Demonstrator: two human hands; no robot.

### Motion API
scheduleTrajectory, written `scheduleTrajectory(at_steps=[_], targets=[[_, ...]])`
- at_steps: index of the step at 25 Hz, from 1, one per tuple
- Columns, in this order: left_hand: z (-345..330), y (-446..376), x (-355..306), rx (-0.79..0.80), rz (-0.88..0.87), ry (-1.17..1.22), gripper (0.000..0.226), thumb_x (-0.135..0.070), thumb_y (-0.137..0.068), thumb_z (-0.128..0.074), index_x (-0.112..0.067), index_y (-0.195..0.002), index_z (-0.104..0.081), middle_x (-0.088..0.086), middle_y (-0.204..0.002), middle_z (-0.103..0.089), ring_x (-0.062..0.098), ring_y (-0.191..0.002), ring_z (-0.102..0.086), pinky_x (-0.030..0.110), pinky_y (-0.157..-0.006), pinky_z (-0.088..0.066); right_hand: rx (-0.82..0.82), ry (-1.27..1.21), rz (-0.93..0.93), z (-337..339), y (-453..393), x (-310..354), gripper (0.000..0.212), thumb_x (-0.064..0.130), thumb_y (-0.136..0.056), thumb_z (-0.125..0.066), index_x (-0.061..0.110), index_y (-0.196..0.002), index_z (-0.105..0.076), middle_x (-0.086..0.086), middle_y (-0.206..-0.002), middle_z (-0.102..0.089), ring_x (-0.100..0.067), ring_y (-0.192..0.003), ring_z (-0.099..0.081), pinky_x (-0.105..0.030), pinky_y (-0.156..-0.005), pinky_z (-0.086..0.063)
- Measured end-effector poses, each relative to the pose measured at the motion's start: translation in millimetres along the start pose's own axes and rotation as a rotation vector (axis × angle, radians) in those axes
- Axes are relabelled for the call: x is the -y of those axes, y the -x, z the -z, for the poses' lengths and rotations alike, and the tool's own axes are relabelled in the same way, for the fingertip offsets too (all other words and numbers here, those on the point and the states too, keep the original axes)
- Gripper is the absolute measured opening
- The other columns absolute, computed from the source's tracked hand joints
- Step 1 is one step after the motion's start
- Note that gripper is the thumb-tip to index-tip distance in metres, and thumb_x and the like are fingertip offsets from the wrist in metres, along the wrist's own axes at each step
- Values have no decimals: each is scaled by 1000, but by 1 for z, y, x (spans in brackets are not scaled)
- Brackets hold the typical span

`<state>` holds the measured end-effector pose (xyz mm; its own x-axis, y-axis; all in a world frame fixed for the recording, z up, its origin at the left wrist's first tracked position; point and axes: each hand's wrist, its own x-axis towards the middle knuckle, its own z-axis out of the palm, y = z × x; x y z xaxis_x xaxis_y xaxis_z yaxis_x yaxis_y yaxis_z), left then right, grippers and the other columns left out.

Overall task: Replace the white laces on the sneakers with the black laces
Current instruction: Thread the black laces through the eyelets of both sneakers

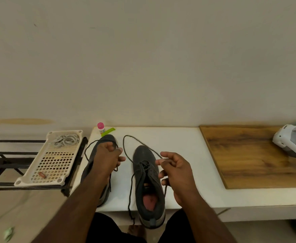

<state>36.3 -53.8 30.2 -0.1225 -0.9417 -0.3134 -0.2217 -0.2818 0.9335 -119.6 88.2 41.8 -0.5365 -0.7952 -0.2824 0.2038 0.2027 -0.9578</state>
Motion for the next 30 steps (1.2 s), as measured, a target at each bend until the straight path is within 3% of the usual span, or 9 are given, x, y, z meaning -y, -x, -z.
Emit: scheduleTrajectory(at_steps=[2, 5, 9, 12, 15, 17, 21, 26, 30], targets=[[-9, 9, 1, 107, -245, -157, 55, -10, -97, -57, -28, -146, -39, -1, -134, -50, 19, -70, -71, 18, -48, -47, -19, 59, 34, -8, -6, -1, 7, 9, -94, -64, 12, -99, -68, -13, -84, -73, -18, -54, -58, -29, -48, -48], [-25, 29, 0, 535, -430, -292, 39, -16, -102, -50, -41, -131, -54, -15, -110, -63, 16, -79, -69, 27, -62, -55, 41, 99, 59, -21, -12, 0, 7, 17, -95, -67, 15, -95, -73, -14, -76, -70, -15, -55, -55, -26, -51, -46], [-15, 3, 5, 245, -368, -497, 29, -9, -99, -49, -32, -90, -65, -1, -86, -69, 12, -71, -63, 15, -58, -47, 82, 131, 22, -5, -12, 5, 15, 13, -99, -59, 17, -102, -74, -7, -75, -66, -13, -56, -51, -23, -51, -44], [0, -14, 4, 76, -291, -457, 26, -10, -99, -50, -26, -113, -65, 1, -104, -67, 11, -65, -66, 10, -48, -42, 69, 207, -12, 12, -11, -1, 25, 3, -100, -51, 16, -108, -71, -10, -90, -73, -12, -61, -57, -23, -56, -50], [-14, 5, -1, 359, -407, -373, 44, -14, -97, -57, -37, -134, -53, -19, -123, -55, 11, -74, -70, 14, -58, -48, 42, 172, 20, 1, -15, -4, 11, 5, -99, -53, 9, -103, -62, -11, -89, -74, -17, -63, -66, -30, -63, -59], [-28, 19, 0, 543, -536, -468, 30, -17, -97, -56, -42, -113, -63, -23, -105, -63, 2, -82, -65, 17, -72, -46, 29, 198, 62, -10, -19, -5, 3, 12, -97, -61, 9, -98, -62, -8, -84, -75, -18, -67, -71, -37, -69, -63], [-29, 12, 7, 379, -577, -580, 20, -20, -95, -60, -34, -100, -74, -19, -93, -71, -4, -89, -62, 21, -81, -50, -53, 359, 162, -8, -26, -9, 12, 14, -93, -67, 23, -91, -75, 6, -82, -75, -11, -78, -72, -36, -78, -62], [-27, 10, 14, 407, -597, -519, 18, -27, -94, -63, -37, -104, -74, -23, -95, -72, -4, -86, -64, 19, -77, -49, -40, 290, 166, -10, -30, -10, 10, 9, -85, -71, 18, -89, -71, -4, -77, -73, -23, -72, -72, -48, -74, -62], [-24, 7, 18, 383, -580, -512, 18, -26, -94, -63, -37, -101, -75, -24, -94, -72, -7, -90, -63, 15, -76, -46, 4, 246, 148, -7, -34, -18, 16, 13, -87, -74, 24, -98, -74, 0, -87, -75, -16, -81, -73, -45, -80, -62]])
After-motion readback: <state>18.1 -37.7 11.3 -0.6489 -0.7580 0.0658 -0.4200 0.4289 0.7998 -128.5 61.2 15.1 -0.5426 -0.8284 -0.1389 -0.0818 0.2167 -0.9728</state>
